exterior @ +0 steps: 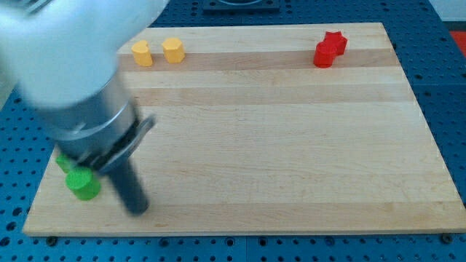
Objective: Slide the green circle towards right and down a bit
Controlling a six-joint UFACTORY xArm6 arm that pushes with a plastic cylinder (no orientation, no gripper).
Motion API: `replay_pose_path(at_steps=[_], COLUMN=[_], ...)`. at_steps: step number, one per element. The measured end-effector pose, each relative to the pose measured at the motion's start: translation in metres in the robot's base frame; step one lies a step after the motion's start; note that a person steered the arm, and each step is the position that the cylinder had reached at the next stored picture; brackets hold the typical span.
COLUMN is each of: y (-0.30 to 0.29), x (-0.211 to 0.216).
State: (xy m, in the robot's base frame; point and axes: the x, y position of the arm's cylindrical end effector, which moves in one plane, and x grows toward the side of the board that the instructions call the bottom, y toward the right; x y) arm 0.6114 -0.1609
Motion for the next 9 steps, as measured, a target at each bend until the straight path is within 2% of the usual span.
replay_pose_path(at_steps=[1, 2, 4, 5, 7, 9], y=[-0.044, -0.143, -0.111, -0.064, 0.073, 0.060], x=[0.006, -0.001, -0.050, -0.052, -0.050, -0.063])
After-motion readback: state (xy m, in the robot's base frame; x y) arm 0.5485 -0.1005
